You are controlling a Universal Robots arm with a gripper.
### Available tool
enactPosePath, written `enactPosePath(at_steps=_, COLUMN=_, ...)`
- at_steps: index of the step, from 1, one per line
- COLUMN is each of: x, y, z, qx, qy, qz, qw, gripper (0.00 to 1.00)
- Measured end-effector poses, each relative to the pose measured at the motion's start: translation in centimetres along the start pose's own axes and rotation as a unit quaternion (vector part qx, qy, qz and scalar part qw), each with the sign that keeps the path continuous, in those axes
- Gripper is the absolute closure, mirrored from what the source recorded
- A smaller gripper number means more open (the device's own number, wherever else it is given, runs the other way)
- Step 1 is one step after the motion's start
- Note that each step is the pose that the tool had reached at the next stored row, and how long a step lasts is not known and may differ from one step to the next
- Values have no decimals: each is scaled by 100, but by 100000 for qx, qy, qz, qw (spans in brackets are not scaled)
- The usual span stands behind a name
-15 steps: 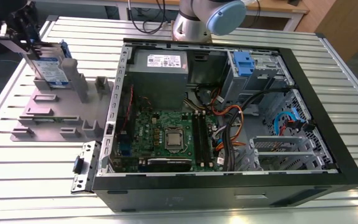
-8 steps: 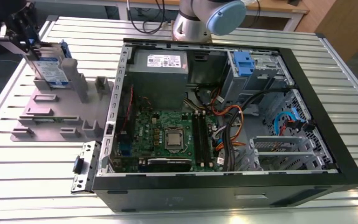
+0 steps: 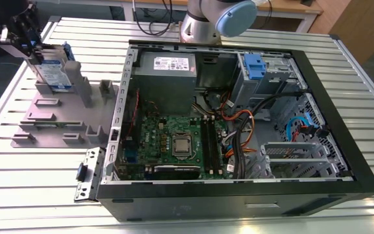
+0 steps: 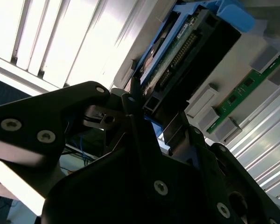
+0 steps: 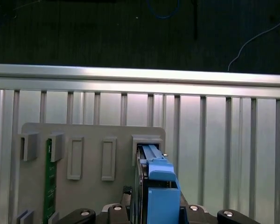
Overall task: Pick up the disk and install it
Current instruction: 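Pick up the disk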
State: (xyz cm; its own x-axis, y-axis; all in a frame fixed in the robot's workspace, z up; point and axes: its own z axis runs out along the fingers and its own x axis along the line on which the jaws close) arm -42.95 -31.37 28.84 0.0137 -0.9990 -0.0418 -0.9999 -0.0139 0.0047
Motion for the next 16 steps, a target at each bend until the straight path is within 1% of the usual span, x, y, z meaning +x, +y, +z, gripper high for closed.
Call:
enactPosePath(at_steps=5, x=0, y=0, z=3, qx=11, qy=-4, qz=0, qw=100000, gripper=55)
enactPosePath(at_steps=6, x=0, y=0, z=3, qx=10, qy=-3, qz=6, qw=100000, gripper=56)
enactPosePath(at_steps=7, x=0, y=0, z=3, qx=11, qy=-4, qz=0, qw=100000, gripper=63)
enactPosePath(at_steps=16, x=0, y=0, z=10, qx=11, qy=-6, qz=0, qw=100000, gripper=64)
